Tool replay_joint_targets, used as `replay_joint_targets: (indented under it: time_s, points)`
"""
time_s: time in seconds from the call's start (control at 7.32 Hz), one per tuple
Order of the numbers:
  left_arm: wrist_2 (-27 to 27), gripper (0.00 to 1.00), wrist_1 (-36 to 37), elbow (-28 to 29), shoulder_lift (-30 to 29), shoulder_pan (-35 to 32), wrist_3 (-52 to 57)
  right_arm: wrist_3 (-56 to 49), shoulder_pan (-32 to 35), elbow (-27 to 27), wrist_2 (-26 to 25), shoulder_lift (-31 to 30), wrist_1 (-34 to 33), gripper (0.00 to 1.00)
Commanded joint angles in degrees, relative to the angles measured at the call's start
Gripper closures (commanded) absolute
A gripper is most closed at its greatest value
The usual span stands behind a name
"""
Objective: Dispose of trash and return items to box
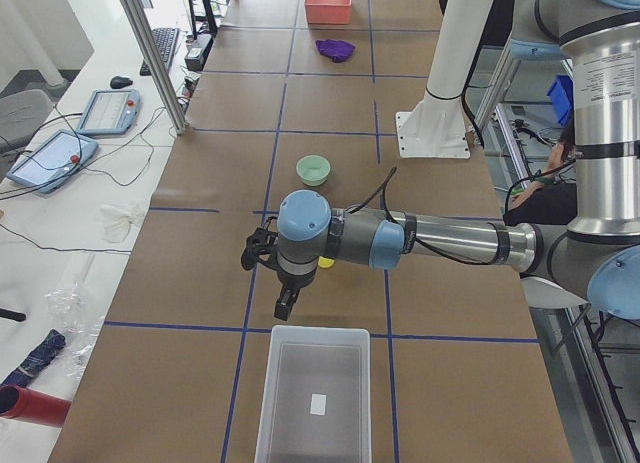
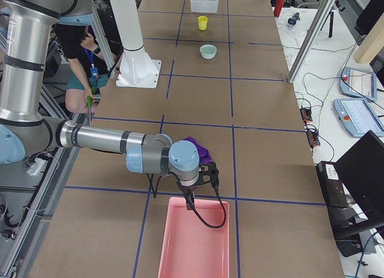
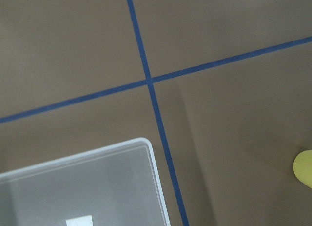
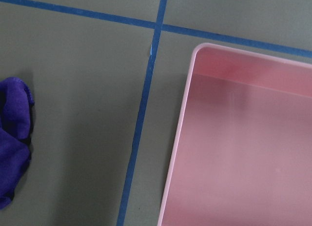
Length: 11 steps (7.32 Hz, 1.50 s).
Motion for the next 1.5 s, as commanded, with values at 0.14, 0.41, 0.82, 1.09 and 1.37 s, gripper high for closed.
replay_joint_targets:
  time_s: [0.14, 0.41, 0.82, 1.09, 1.37]
  points:
    - [-0.28, 0.0, -29.97, 5.16, -1.2, 0.36, -2.3, 1.19, -1.29, 0.11, 0.21, 0.27, 15.77, 0.0]
    - [-0.72, 0.0, -40.58, 6.05, -1.11, 0.97, -13.85, 5.22, -4.71, 0.29, 0.39, 3.23, 17.39, 0.0]
    - [1.55, 0.0, -49.57, 5.61, -0.24, 17.64, -37.72, 9.0, -6.21, 0.2, 0.3, 3.79, 20.39, 0.0]
    - [14.32, 0.04, -54.66, 5.43, 5.28, 25.01, -45.59, 11.39, -6.21, 0.2, 0.3, 3.7, 20.39, 0.0]
    - [25.93, 0.23, -55.21, 5.52, 6.44, 35.72, -59.2, 11.74, -6.21, 0.12, 0.39, 3.61, 20.56, 0.0]
